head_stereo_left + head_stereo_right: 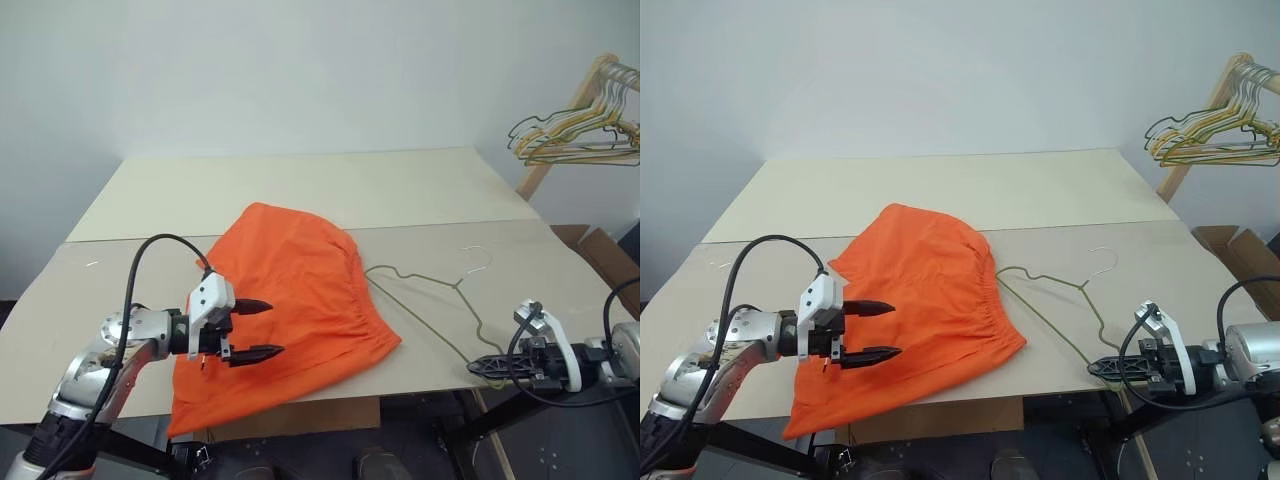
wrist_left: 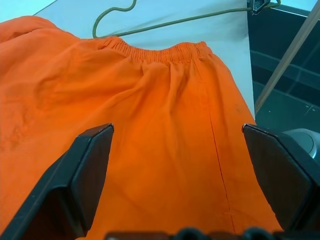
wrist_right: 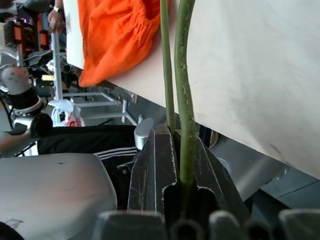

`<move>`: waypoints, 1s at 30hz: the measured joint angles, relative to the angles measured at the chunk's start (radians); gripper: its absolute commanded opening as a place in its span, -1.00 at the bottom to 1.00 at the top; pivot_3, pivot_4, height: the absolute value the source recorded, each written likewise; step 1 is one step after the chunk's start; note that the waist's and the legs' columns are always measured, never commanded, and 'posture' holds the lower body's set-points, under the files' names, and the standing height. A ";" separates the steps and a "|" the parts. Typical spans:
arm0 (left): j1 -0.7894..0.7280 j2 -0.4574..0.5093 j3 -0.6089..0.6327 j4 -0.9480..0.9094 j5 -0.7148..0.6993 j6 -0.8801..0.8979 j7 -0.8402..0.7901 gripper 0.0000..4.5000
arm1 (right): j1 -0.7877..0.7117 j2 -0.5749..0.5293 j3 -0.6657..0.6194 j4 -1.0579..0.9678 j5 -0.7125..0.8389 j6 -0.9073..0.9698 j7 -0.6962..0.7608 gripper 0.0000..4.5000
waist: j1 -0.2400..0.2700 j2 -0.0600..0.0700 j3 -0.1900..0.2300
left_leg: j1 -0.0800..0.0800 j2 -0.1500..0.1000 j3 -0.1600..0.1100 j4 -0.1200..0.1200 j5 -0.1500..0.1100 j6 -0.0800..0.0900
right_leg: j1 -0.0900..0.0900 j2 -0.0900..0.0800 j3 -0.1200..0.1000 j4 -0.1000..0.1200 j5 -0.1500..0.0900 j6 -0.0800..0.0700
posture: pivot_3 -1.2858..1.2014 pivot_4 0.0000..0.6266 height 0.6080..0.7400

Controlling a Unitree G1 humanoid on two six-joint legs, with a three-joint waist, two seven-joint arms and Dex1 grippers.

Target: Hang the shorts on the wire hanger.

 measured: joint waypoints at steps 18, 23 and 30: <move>0.014 -0.003 -0.019 -0.025 0.004 0.003 0.029 0.98 | -0.041 0.037 0.041 0.115 -0.098 -0.062 0.036 -1.00 | 0.001 0.000 0.000 | 0.001 0.000 0.000 0.000 0.000 0.000 | 0.000 0.000 0.000 0.000 0.001 -0.001 | -0.02 -1.00 1.00; 0.017 -0.004 -0.020 -0.025 0.004 0.003 0.035 0.98 | -0.029 -0.007 0.054 0.058 -0.029 -0.059 0.068 -1.00 | 0.002 0.000 0.000 | 0.001 0.000 0.000 0.000 0.000 0.000 | 0.001 0.000 0.000 0.000 0.001 -0.001 | -0.02 -1.00 1.00; 0.031 -0.004 -0.040 -0.025 0.040 -0.001 0.041 0.98 | -0.040 -0.015 0.152 0.039 0.025 -0.072 0.069 -1.00 | 0.001 0.000 0.000 | 0.001 0.000 0.000 0.000 0.000 0.000 | 0.000 0.000 0.000 0.001 0.001 -0.001 | -0.01 -1.00 1.00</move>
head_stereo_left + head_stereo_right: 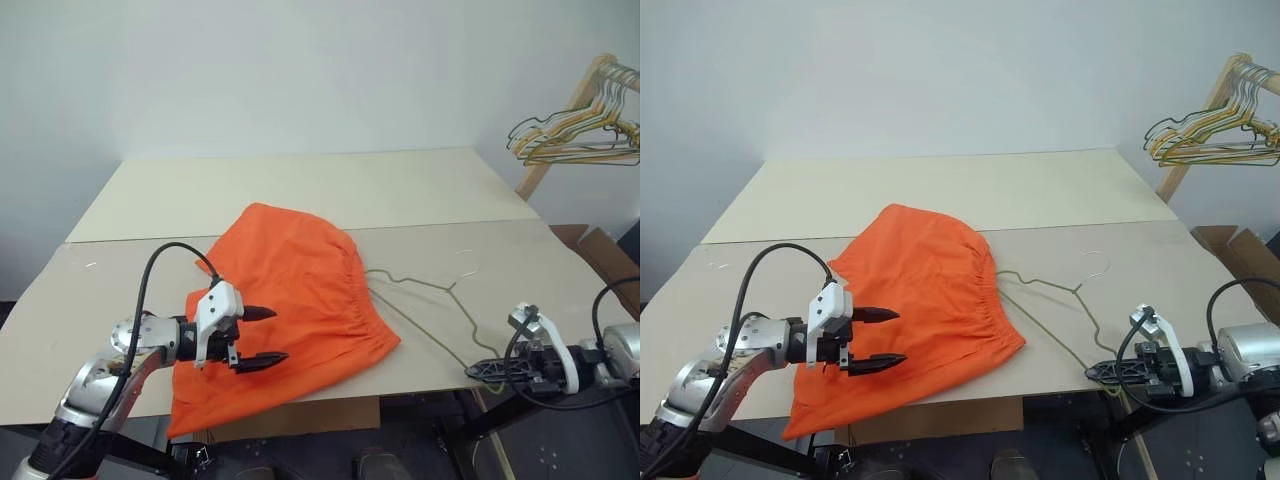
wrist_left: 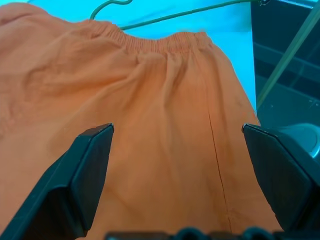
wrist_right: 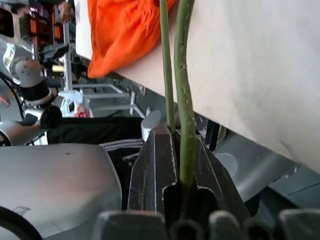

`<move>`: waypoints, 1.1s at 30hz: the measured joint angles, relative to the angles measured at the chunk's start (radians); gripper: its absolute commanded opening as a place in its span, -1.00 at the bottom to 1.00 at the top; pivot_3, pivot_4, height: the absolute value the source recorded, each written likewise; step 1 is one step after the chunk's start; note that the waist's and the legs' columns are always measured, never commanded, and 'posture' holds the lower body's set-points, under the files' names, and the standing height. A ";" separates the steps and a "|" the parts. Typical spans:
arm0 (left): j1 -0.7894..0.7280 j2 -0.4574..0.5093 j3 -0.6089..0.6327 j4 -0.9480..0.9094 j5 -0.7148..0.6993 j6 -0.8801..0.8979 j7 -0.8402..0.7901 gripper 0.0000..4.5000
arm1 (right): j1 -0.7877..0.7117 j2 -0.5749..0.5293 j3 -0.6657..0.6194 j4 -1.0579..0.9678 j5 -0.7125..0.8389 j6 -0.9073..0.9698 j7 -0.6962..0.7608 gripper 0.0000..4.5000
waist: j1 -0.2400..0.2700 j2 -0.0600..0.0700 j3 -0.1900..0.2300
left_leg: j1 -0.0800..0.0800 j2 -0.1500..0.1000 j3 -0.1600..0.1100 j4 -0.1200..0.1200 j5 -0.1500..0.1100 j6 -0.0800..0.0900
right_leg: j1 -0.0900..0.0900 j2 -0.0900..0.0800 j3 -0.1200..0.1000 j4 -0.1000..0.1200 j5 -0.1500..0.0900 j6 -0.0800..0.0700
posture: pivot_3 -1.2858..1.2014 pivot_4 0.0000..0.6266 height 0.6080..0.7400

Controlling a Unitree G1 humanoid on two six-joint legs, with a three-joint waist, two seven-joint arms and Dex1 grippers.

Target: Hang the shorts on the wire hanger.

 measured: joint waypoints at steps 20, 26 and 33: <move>0.005 -0.010 -0.046 0.002 0.086 -0.040 0.020 0.98 | -0.320 0.115 0.301 0.294 0.010 -0.170 0.004 -1.00 | 0.007 0.001 0.000 | -0.001 0.000 0.000 0.001 0.000 0.000 | 0.000 0.000 0.000 0.001 0.000 -0.001 | 0.02 -1.00 1.00; 0.019 -0.014 -0.050 0.002 0.109 -0.056 0.034 0.98 | -0.408 0.264 0.313 0.505 -0.054 -0.217 0.008 -1.00 | 0.005 0.001 -0.001 | 0.001 0.000 0.000 0.001 0.000 0.000 | 0.000 0.000 0.000 0.003 0.001 -0.001 | 0.03 -1.00 1.00; 0.019 -0.052 -0.046 0.002 0.100 -0.057 0.060 0.98 | -0.422 0.285 0.309 0.508 -0.027 -0.247 0.008 -1.00 | 0.029 0.001 -0.001 | 0.000 0.000 -0.001 0.002 0.000 0.000 | 0.000 0.000 0.000 0.004 0.001 -0.001 | 0.03 -1.00 1.00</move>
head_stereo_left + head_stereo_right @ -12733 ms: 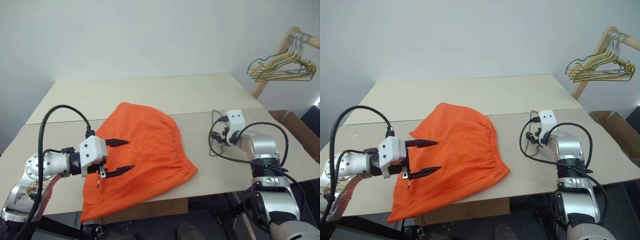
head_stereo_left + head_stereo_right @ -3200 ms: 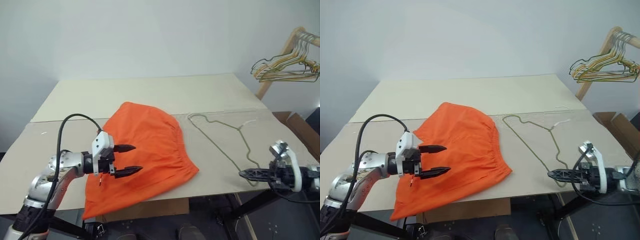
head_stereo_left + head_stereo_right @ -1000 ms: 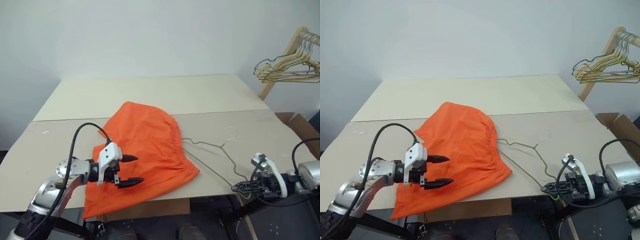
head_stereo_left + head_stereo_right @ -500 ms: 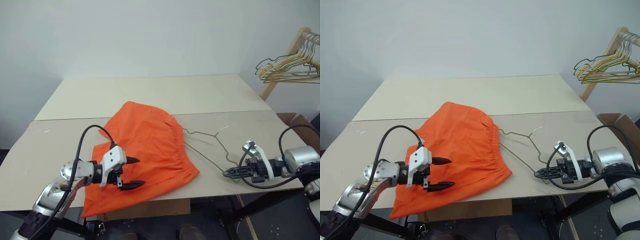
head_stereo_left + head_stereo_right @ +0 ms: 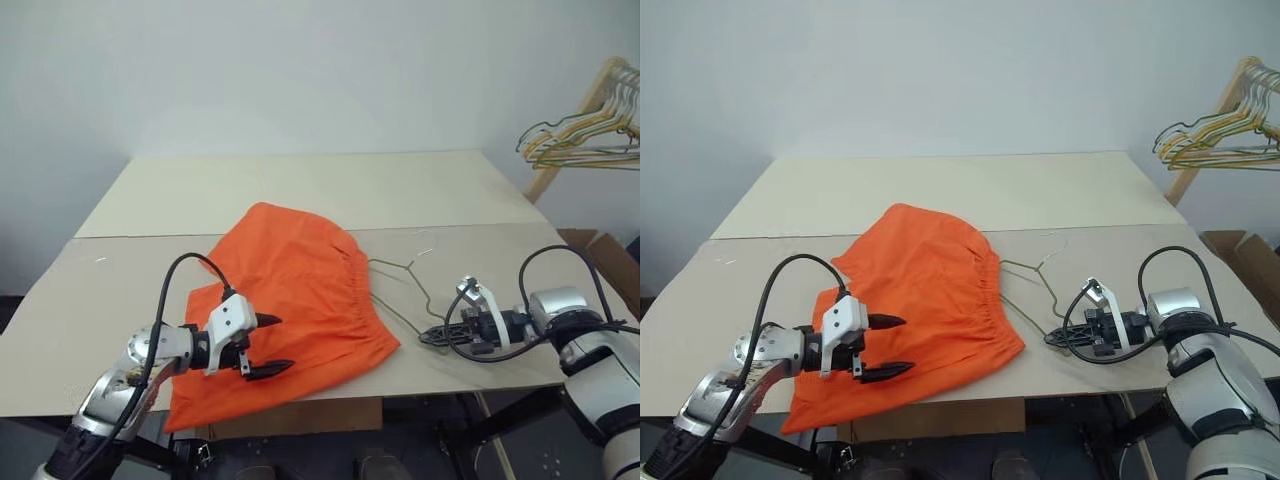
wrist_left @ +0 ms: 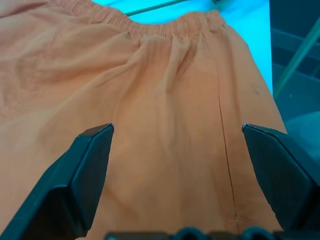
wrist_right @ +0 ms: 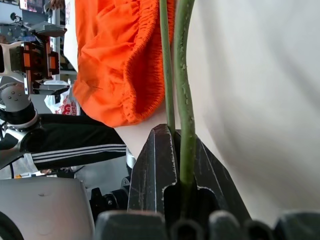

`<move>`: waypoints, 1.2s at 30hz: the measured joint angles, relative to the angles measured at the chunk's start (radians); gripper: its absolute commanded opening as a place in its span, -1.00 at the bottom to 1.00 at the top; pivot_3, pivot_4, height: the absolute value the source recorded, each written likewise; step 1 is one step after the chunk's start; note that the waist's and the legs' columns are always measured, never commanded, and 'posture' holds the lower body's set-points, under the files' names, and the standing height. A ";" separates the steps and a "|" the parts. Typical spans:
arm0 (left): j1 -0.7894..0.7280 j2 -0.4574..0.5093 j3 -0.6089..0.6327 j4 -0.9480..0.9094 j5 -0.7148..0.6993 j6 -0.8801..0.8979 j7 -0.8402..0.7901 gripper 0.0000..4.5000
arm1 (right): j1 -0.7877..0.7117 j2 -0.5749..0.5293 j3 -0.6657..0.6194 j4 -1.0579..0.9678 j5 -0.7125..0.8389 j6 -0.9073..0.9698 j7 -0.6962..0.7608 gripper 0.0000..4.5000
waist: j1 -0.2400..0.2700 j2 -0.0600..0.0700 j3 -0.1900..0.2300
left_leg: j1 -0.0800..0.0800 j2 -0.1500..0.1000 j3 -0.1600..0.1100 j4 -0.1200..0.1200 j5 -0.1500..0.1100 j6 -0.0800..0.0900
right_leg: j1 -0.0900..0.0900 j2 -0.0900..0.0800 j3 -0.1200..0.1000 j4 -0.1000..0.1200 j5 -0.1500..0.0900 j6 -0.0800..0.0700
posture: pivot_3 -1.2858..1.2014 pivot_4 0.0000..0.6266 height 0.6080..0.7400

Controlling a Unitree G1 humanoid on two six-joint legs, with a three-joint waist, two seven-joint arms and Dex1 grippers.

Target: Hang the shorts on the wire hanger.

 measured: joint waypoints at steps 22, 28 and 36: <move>0.028 -0.021 0.007 0.001 0.013 0.000 0.051 0.98 | -0.127 0.196 -0.154 0.304 -0.176 0.032 -0.002 -1.00 | -0.005 -0.003 -0.003 | 0.002 0.002 -0.001 0.000 0.000 0.000 | 0.001 0.003 0.000 0.001 0.001 -0.001 | 0.05 -1.00 1.00; 0.036 -0.021 0.003 0.001 0.017 -0.001 0.052 0.98 | -0.131 0.221 -0.273 0.323 -0.229 0.040 0.001 -1.00 | -0.002 -0.003 -0.003 | 0.001 0.002 -0.001 0.000 0.000 0.000 | 0.000 0.003 0.000 0.001 0.001 -0.002 | 0.04 -1.00 1.00; 0.036 -0.022 -0.014 0.001 0.023 -0.002 0.050 0.98 | -0.075 0.181 -0.088 0.100 -0.129 0.111 0.002 -1.00 | 0.001 -0.002 -0.003 | 0.001 0.002 -0.001 0.000 0.000 0.000 | 0.000 0.003 0.000 0.001 0.001 -0.001 | 0.04 -1.00 1.00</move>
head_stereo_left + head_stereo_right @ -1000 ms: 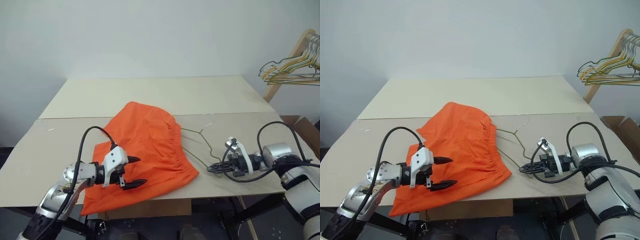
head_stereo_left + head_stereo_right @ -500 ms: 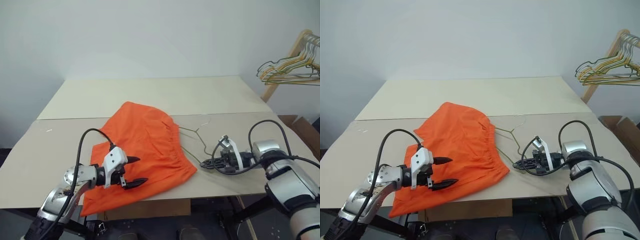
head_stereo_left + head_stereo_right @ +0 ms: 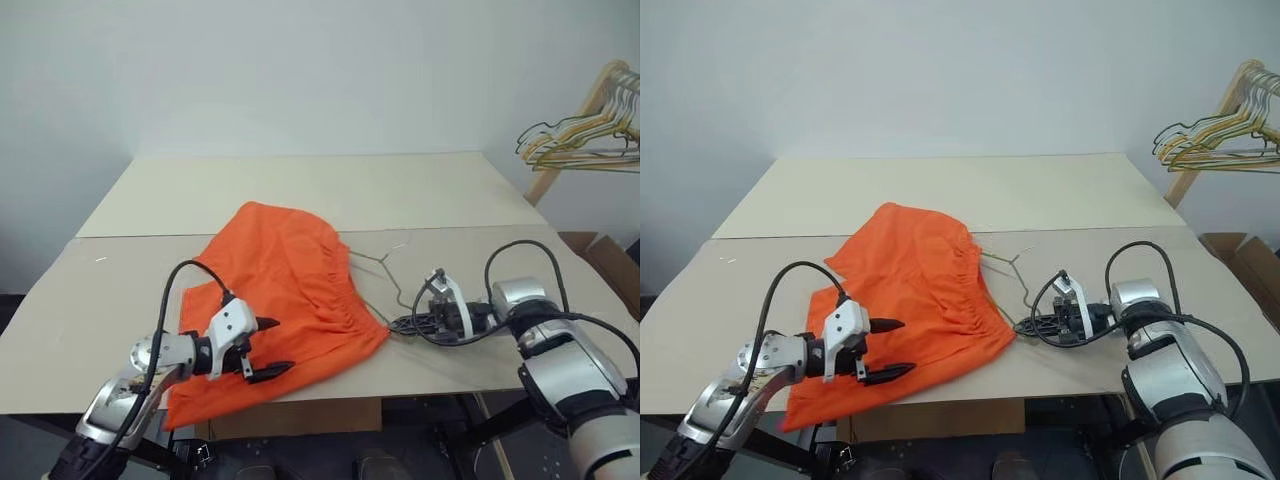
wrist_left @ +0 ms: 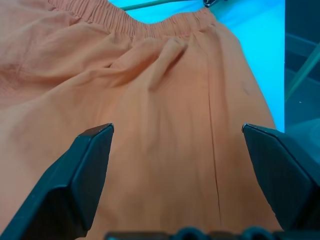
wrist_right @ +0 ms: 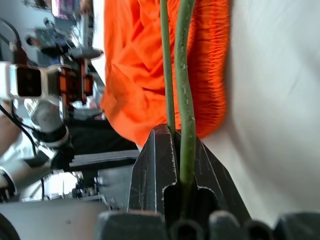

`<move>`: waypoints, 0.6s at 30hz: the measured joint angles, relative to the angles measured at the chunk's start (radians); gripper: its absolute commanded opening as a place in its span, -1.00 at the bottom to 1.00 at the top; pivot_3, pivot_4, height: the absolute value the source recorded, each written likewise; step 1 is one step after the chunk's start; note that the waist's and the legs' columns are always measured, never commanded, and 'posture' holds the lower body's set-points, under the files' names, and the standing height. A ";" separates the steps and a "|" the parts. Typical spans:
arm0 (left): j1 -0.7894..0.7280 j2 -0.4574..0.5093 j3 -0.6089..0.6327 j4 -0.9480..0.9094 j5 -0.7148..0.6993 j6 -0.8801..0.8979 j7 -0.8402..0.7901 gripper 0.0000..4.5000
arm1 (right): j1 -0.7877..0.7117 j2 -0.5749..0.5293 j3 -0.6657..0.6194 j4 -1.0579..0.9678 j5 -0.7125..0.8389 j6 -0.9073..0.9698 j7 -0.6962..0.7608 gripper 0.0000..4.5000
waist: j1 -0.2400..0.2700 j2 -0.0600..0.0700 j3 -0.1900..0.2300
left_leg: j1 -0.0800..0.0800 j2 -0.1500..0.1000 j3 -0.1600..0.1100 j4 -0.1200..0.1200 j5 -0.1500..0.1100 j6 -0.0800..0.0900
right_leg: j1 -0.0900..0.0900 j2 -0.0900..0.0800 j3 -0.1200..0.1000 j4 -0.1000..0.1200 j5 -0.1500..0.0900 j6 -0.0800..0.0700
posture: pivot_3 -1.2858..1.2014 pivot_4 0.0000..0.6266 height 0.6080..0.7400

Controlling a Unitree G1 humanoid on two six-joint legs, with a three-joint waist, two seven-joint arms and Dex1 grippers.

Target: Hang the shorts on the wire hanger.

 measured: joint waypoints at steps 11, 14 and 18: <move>0.000 -0.005 -0.042 0.017 0.067 -0.019 0.002 0.98 | -0.087 0.084 -0.149 0.243 -0.083 -0.043 -0.034 -1.00 | 0.001 0.000 0.000 | 0.000 0.000 0.000 0.000 0.000 0.000 | 0.000 0.000 0.000 0.000 0.000 0.000 | 0.04 -1.00 1.00; 0.000 -0.011 -0.042 0.017 0.067 -0.019 0.005 0.98 | -0.096 0.100 -0.218 0.268 -0.117 -0.053 -0.060 -1.00 | 0.002 0.000 0.000 | 0.000 0.000 0.000 0.000 0.000 0.000 | 0.000 0.000 0.000 0.000 0.000 0.000 | 0.05 -1.00 1.00; 0.000 -0.011 -0.042 0.019 0.070 -0.019 0.008 0.98 | -0.087 0.112 -0.191 0.224 -0.163 -0.066 -0.004 -1.00 | 0.002 0.000 0.000 | 0.000 0.000 0.000 0.000 0.000 0.000 | 0.000 0.000 0.000 0.000 0.000 0.000 | 0.05 -1.00 1.00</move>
